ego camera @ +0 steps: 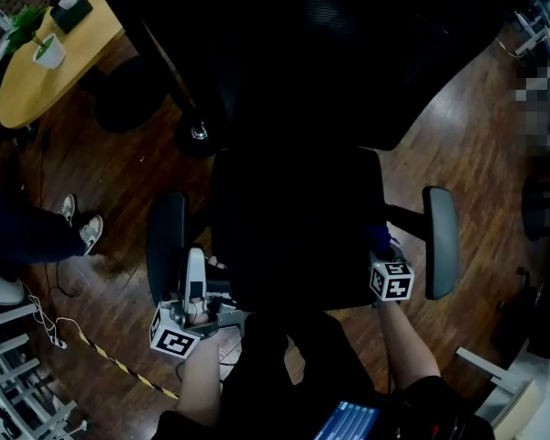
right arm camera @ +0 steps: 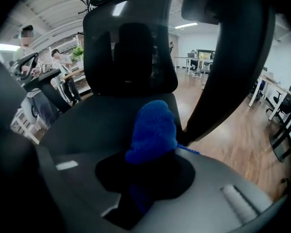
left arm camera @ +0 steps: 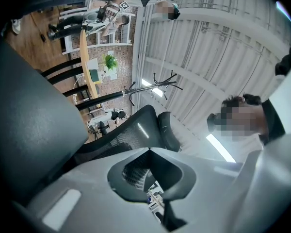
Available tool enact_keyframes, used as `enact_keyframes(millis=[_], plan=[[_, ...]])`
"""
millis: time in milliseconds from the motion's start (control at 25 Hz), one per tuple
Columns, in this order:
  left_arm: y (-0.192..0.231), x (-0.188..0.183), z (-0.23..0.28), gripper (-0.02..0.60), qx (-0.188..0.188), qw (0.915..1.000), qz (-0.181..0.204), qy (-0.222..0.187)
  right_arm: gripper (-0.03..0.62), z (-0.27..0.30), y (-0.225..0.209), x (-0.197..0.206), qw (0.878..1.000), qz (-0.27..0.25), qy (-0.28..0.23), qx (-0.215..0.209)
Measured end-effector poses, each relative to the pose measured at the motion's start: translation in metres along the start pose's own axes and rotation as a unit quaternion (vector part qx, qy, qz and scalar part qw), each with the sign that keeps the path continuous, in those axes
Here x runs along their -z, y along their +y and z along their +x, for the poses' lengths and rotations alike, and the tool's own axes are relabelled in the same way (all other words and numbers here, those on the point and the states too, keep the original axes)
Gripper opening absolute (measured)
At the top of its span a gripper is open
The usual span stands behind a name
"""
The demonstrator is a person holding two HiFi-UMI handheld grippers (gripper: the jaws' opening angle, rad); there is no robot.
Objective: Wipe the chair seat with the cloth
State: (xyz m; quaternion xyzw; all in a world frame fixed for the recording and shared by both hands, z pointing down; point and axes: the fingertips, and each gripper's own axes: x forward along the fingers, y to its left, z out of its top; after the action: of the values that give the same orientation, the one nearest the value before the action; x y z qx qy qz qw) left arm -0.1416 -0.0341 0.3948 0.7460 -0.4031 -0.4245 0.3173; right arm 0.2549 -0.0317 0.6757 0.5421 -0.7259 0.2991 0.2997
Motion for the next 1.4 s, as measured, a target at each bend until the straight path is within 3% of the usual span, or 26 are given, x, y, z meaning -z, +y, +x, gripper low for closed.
enact_keyframes(millis=[240, 360, 520, 720, 960, 1200, 1400], plan=[[-0.004, 0.002, 0.000, -0.006, 0.002, 1.0000, -0.001, -0.006, 0.080, -0.001, -0.004, -0.004, 1.000, 0.026, -0.011, 0.013], [-0.004, 0.001, 0.000, -0.007, 0.002, 1.0000, 0.001, -0.009, 0.080, 0.001, 0.022, -0.018, 0.999, 0.023, -0.022, -0.011], [-0.005, -0.005, -0.001, -0.006, 0.003, 0.9999, 0.002, -0.016, 0.080, 0.018, 0.132, -0.036, 0.993, -0.012, -0.034, -0.110], [-0.014, -0.011, -0.002, -0.008, 0.008, 0.9997, 0.008, -0.020, 0.080, 0.032, 0.294, -0.025, 0.971, -0.032, -0.021, -0.237], [-0.018, -0.012, -0.011, -0.006, 0.007, 0.9997, 0.008, -0.022, 0.080, 0.026, 0.400, 0.027, 0.946, -0.064, 0.027, -0.317], [-0.014, -0.012, -0.016, -0.007, 0.003, 0.9997, 0.006, -0.022, 0.080, 0.024, 0.399, 0.037, 0.943, -0.094, 0.008, -0.318], [-0.011, -0.006, -0.013, -0.008, 0.002, 0.9998, 0.001, -0.021, 0.080, 0.023, 0.330, 0.047, 0.963, -0.070, 0.019, -0.259]])
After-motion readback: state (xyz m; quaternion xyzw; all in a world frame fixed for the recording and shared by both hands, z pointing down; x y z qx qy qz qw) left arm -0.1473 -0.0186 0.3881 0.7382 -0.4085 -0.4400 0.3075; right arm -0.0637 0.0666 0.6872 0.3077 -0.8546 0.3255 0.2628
